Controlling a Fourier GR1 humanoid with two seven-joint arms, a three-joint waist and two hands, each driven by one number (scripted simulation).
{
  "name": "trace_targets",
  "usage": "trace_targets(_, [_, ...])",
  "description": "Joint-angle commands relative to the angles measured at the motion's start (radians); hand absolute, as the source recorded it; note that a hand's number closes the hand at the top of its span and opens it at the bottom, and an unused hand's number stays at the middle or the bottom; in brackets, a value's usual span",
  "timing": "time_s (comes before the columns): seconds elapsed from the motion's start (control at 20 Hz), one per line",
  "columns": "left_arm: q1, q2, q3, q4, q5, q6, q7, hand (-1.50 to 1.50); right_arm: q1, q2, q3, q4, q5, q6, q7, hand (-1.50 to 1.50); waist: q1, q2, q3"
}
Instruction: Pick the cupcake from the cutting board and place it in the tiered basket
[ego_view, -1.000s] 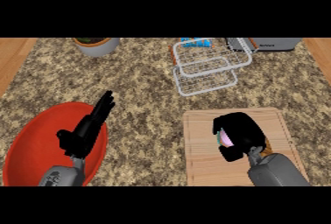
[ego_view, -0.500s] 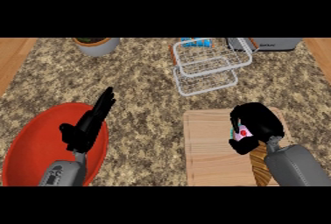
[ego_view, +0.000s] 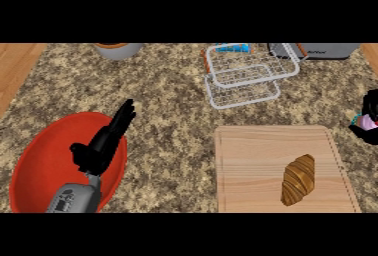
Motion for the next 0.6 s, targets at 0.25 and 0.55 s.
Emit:
trace_targets(0.25, [0.013, 0.003, 0.0, -0.005, -0.004, -0.002, 0.016, 0.0, -0.217, -0.051, -0.231, 0.279, -0.275, 0.153, -0.304, 1.5, -0.002, -0.01, -0.003])
trace_targets(0.55, [-0.003, -0.004, 0.013, 0.028, -0.013, -0.001, 0.001, 0.0, -0.445, -0.073, -0.205, 0.338, -0.265, 0.254, -0.273, 1.5, -0.017, -0.016, -0.006])
